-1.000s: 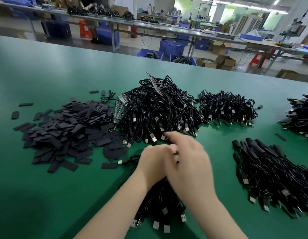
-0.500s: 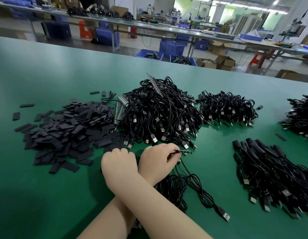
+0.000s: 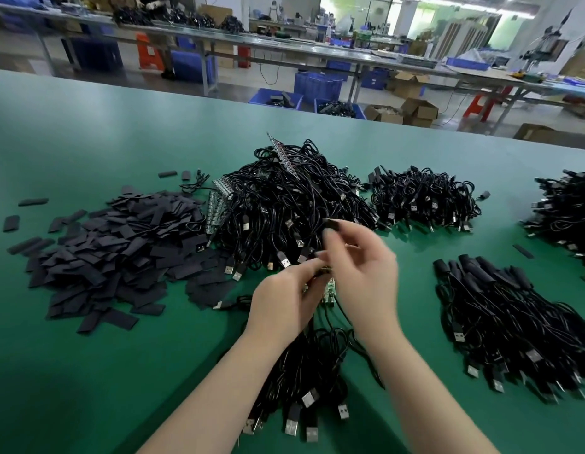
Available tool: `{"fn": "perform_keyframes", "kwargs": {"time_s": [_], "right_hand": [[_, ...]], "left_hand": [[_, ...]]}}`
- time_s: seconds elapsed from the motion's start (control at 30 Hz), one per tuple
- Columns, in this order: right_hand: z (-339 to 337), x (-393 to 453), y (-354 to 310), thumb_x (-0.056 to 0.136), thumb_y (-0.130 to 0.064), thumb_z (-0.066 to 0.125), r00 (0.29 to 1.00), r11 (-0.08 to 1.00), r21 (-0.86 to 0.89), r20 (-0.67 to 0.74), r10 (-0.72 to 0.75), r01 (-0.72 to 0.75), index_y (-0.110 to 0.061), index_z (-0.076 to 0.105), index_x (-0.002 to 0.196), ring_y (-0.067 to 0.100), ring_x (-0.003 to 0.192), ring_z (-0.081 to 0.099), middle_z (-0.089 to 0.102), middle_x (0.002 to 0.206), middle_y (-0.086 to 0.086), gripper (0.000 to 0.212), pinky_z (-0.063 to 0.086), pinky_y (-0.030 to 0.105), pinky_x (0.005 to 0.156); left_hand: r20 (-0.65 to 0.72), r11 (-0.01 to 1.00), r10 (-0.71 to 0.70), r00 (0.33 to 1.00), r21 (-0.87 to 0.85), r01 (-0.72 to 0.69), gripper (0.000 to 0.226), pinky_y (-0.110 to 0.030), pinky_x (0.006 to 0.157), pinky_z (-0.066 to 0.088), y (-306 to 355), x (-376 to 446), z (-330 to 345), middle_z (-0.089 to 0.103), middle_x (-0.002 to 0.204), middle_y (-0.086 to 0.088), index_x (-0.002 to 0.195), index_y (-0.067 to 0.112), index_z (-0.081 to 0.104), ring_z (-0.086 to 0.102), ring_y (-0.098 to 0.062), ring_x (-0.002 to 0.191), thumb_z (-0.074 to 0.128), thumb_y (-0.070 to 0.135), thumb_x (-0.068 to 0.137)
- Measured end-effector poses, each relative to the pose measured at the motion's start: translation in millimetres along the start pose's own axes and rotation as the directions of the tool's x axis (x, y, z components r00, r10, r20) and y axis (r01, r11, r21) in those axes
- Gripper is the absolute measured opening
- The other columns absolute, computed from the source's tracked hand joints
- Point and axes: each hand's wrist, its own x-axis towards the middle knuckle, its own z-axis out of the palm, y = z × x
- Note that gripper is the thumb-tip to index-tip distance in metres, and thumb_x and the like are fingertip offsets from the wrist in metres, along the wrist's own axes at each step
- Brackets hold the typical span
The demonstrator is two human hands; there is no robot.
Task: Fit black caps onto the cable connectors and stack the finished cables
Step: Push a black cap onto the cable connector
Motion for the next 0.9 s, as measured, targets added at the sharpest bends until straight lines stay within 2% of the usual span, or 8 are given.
{"fn": "perform_keyframes", "kwargs": {"time_s": [0.13,0.27,0.37,0.53,0.63,0.73,0.83,0.9], "right_hand": [[-70,6,26,0.095,-0.019,0.063,0.954,0.9,-0.32,-0.039,0.298,-0.295,-0.026,0.064,0.089,0.021,0.079,0.071,0.072,0.085,0.0,0.01,0.058,0.039,0.078],[-101,-28,38,0.097,-0.025,0.059,0.833,0.597,-0.757,0.131,0.537,-0.266,-0.025,0.054,0.085,0.017,0.062,0.069,0.068,0.077,-0.002,0.013,0.057,0.032,0.064],[-91,-48,33,0.099,-0.02,0.055,0.741,0.705,-0.567,0.229,0.631,-0.426,-0.02,0.054,0.091,0.024,0.057,0.071,0.068,0.08,0.008,0.009,0.056,0.031,0.051],[-68,-16,37,0.095,-0.024,0.061,0.953,0.866,-0.437,0.057,0.298,-0.245,-0.027,0.059,0.081,0.014,0.073,0.071,0.069,0.075,-0.007,0.014,0.055,0.035,0.069],[-47,3,44,0.093,-0.022,0.063,0.958,0.943,-0.169,-0.067,0.28,-0.288,-0.022,0.062,0.083,0.012,0.071,0.07,0.069,0.073,-0.002,0.01,0.058,0.046,0.079],[-33,0,59,0.092,-0.021,0.066,0.96,0.969,-0.056,-0.161,0.229,-0.24,-0.028,0.063,0.089,0.011,0.073,0.07,0.07,0.076,-0.008,0.008,0.057,0.036,0.076],[-35,-11,68,0.093,-0.018,0.068,0.977,0.978,-0.058,-0.094,0.193,-0.198,-0.043,0.062,0.102,0.01,0.071,0.072,0.068,0.082,-0.012,0.027,0.054,0.021,0.067],[-41,-15,70,0.093,-0.013,0.068,0.979,0.979,0.028,-0.017,0.201,-0.201,-0.044,0.063,0.112,0.013,0.072,0.074,0.067,0.085,-0.007,0.037,0.054,0.018,0.067]], "left_hand": [[-0.036,0.999,0.017,0.999,-0.048,-0.019,0.022,-0.017,0.065,0.05,1,1,1,0.066,0.099,0.021,0.113,0.037,0.066,0.06,0.001,0.08,0.053,0.042,0.096],[-0.08,0.996,0.026,0.996,-0.087,-0.033,0.024,-0.02,0.06,0.05,-1,-1,3,0.062,0.109,0.021,0.118,0.036,0.064,0.057,-0.007,0.065,0.053,0.037,0.096],[-0.098,0.99,0.021,0.995,-0.139,-0.035,0.029,-0.028,0.067,0.054,1,-2,4,0.061,0.116,0.018,0.125,0.035,0.062,0.06,-0.009,0.067,0.056,0.031,0.097],[-0.085,0.989,0.048,0.995,-0.136,-0.059,0.022,-0.034,0.073,0.055,0,-2,3,0.061,0.117,0.019,0.114,0.031,0.068,0.063,-0.006,0.09,0.059,0.025,0.096],[-0.069,0.983,0.076,0.995,-0.164,-0.086,0.014,-0.03,0.081,0.054,-1,-1,4,0.063,0.11,0.018,0.102,0.027,0.073,0.06,-0.001,0.103,0.065,0.025,0.091],[-0.042,0.979,0.08,0.996,-0.184,-0.087,0.014,-0.019,0.083,0.05,-2,-2,5,0.065,0.103,0.017,0.101,0.028,0.074,0.061,-0.003,0.099,0.068,0.026,0.088],[-0.007,0.988,0.025,1.0,-0.155,-0.025,0.023,-0.005,0.081,0.043,-3,-4,4,0.064,0.097,0.023,0.112,0.044,0.064,0.058,0.005,0.095,0.061,0.037,0.09],[-0.016,0.985,0.018,1.0,-0.172,-0.02,0.022,-0.012,0.079,0.048,-2,-4,5,0.064,0.095,0.024,0.112,0.045,0.06,0.059,0.003,0.097,0.058,0.034,0.093]]}}
